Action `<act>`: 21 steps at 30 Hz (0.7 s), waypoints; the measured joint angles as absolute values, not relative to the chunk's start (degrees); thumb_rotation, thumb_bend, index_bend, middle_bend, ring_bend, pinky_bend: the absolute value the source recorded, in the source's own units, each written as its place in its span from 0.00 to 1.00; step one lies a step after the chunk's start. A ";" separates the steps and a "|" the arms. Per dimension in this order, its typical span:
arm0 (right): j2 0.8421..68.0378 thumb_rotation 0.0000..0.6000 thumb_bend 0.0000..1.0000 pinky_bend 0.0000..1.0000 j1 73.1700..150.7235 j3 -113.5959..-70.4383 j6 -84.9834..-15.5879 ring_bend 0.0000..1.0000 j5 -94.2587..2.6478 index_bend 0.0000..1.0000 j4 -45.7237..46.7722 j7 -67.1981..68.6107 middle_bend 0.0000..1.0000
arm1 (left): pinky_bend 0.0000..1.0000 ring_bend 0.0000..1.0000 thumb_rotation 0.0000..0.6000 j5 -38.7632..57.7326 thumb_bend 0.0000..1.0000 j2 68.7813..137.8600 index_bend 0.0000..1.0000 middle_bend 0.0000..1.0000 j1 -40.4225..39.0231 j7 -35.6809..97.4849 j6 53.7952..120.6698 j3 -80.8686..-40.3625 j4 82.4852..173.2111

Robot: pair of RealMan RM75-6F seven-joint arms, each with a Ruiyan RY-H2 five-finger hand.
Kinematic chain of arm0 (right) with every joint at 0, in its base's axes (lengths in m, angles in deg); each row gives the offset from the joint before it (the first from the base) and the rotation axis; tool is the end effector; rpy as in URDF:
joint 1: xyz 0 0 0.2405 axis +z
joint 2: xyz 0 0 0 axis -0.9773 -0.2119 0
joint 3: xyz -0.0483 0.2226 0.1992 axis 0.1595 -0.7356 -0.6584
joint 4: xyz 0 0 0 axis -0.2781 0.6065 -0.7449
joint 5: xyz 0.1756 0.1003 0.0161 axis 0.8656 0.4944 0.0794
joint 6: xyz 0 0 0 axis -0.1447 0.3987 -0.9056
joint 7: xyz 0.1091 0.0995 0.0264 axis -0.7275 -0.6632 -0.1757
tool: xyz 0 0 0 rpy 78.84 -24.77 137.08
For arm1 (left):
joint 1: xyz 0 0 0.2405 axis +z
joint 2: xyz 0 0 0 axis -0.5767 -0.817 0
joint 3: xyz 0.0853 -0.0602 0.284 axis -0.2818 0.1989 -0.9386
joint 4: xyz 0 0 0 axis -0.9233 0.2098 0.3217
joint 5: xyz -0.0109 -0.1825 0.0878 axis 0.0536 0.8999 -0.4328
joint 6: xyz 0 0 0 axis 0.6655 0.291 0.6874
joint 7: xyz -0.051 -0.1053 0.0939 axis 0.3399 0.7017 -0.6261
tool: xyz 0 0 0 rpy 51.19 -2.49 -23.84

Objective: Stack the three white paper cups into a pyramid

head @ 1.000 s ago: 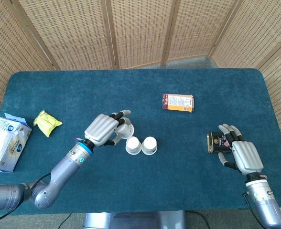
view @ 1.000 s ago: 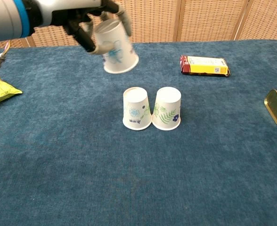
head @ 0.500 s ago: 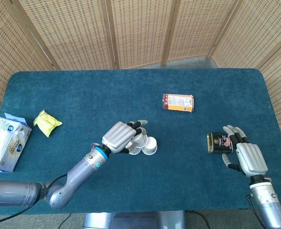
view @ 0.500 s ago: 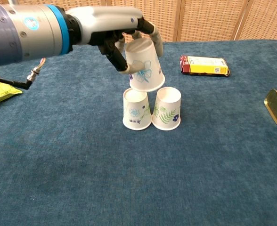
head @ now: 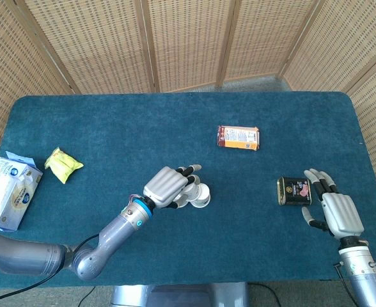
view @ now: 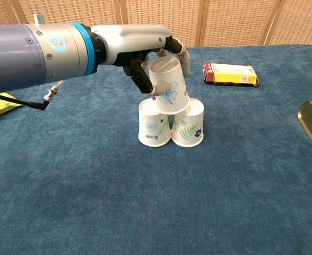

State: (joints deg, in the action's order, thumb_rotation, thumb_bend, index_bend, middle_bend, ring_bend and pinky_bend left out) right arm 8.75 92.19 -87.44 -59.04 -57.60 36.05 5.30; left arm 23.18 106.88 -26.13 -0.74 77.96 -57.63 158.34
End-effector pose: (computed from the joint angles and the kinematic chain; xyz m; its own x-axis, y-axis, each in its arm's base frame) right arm -0.2874 -0.2409 0.1821 0.2419 -0.1558 0.9577 -0.9701 -0.0210 0.2416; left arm -0.0309 0.3632 -0.0176 0.4762 0.3164 0.8204 0.7701 -0.6005 -0.2154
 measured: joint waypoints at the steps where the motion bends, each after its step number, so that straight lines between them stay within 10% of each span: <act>1: 8.73 1.00 0.45 0.41 92.14 -87.45 -59.04 0.00 -57.65 0.02 36.00 5.09 0.02 | 0.59 0.27 1.00 23.40 0.52 106.96 0.35 0.13 -26.27 -0.91 77.93 -57.71 158.33; 21: 8.30 1.00 0.45 0.41 91.57 -87.70 -59.14 0.00 -58.12 0.01 35.48 3.59 0.03 | 0.35 0.01 1.00 25.31 0.51 106.58 0.19 0.00 -27.46 -1.22 78.13 -58.12 159.23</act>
State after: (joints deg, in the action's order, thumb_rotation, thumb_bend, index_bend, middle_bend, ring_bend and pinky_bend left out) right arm 8.30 91.57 -87.70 -59.14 -58.12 35.48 3.59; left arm 25.31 106.58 -27.46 -1.22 78.13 -58.12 159.23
